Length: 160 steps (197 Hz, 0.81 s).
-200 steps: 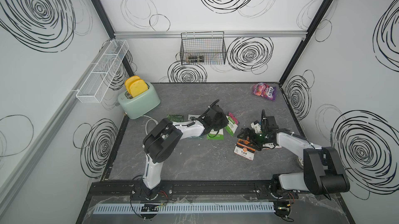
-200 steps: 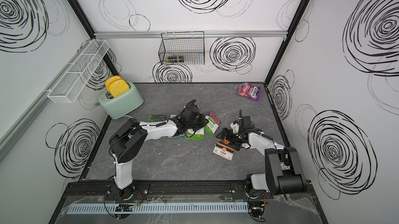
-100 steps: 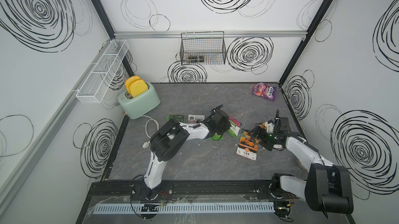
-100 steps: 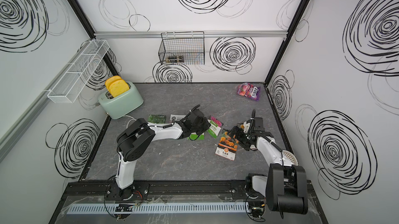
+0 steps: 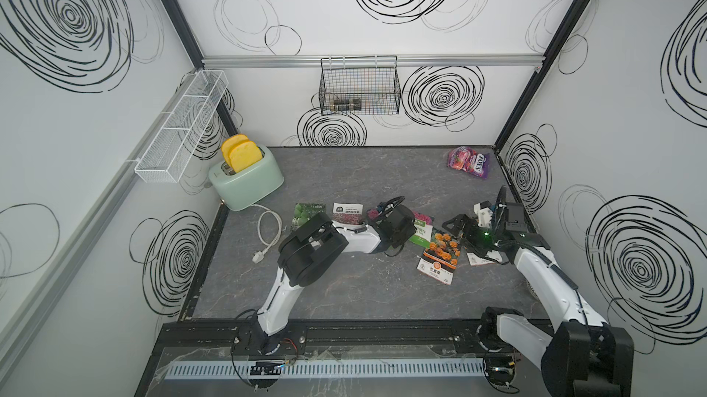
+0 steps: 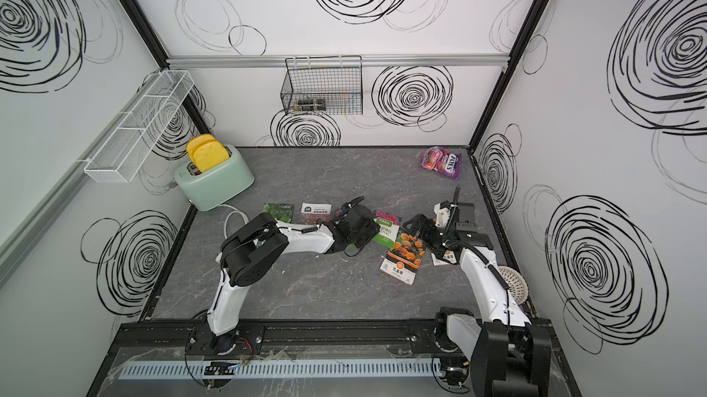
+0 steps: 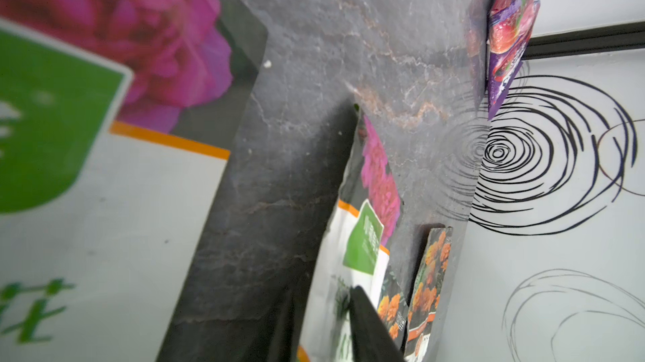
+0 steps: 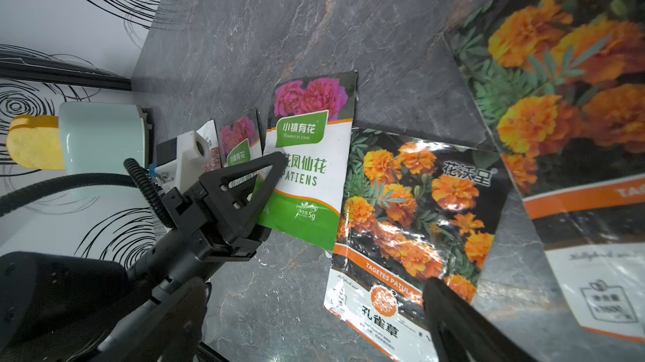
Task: Arrange the seed packets in a row
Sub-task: Adjust the seed packet at the center of the board.
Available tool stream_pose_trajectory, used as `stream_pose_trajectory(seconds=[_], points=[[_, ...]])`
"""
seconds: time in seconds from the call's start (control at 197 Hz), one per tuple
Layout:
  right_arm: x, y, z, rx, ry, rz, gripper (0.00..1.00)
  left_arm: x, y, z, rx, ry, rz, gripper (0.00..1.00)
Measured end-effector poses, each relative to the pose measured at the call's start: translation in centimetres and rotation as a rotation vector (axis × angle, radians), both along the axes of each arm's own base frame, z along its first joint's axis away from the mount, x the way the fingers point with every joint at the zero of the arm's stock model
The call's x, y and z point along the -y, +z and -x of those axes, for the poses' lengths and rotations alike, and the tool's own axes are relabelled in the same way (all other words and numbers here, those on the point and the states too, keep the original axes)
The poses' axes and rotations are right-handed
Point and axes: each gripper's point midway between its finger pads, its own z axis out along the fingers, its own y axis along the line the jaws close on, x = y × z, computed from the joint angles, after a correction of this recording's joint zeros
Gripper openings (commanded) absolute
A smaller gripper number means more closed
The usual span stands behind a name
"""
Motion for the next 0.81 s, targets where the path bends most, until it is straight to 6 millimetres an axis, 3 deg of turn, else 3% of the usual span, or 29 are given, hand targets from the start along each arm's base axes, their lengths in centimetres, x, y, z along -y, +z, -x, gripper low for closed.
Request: stream_pose_trajectory(seconds=[0.111,0.172,0.238,0.441,0.603,0.709,0.81], points=[[-0.1,0.0,0.1,-0.003,0.004,-0.007,0.98,0.4,0.8,-0.4,0.015,0.013,0.026,0.7],[-0.2,0.0,0.1,-0.003,0.007,-0.01,0.98,0.5,1.3,-0.6,0.025,0.015,0.036,0.88],[-0.2,0.1,0.1,-0.002,0.008,-0.013,0.98,0.3,2.1,-0.6,0.039,0.012,0.037,0.99],[-0.4,-0.3,0.1,-0.019,0.014,-0.023,0.98,-2.0,4.4,0.5,0.047,-0.015,-0.002,0.96],[-1.0,-0.8,-0.2,-0.04,0.026,-0.043,0.98,-4.0,8.7,2.3,0.103,-0.072,-0.001,0.96],[-1.9,-1.0,-0.6,-0.046,0.045,-0.076,0.98,-4.0,11.1,2.8,0.162,-0.136,0.006,0.96],[-2.8,-1.6,-0.7,-0.063,0.059,-0.107,0.98,-3.6,11.0,3.2,0.177,-0.206,-0.003,0.97]])
